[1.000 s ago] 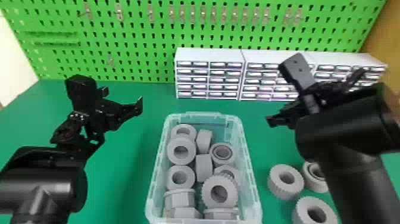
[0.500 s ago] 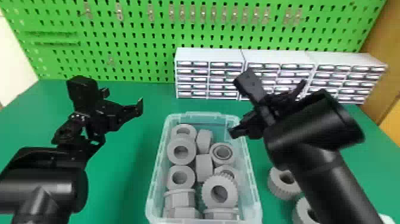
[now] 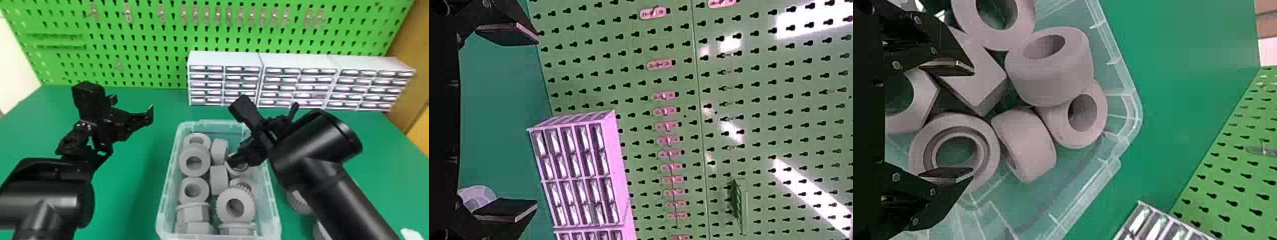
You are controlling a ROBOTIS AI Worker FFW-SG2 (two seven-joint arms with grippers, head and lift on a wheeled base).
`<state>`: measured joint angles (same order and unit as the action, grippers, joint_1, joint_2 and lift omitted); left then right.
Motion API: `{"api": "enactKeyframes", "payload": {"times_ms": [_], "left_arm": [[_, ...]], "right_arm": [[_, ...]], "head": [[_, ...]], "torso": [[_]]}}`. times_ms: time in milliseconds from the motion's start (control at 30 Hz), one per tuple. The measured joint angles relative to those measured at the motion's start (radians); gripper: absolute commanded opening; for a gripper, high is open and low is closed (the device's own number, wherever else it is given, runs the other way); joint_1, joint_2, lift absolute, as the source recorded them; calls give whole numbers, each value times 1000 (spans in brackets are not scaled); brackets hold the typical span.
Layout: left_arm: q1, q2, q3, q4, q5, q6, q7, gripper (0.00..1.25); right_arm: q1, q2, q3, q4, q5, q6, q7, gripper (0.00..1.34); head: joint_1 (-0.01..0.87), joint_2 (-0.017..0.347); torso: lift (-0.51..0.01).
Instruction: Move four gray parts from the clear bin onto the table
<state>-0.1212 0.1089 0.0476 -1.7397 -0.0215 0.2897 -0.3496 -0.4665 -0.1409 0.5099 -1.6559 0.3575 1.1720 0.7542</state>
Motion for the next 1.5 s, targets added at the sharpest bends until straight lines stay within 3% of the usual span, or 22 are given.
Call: {"api": "enactKeyframes", "payload": {"times_ms": [833, 1500], "left_arm": [[-1, 0, -2, 1, 0, 0, 0, 1120], [1, 1, 1, 3, 12, -1, 0, 1120]], "right_arm": [[-58, 3, 71, 117, -142, -106, -85, 801], [-115, 11, 172, 236, -271, -236, -217, 801]], "head": [[678, 34], [678, 34]], "torso": [[-50], [-50]]}}
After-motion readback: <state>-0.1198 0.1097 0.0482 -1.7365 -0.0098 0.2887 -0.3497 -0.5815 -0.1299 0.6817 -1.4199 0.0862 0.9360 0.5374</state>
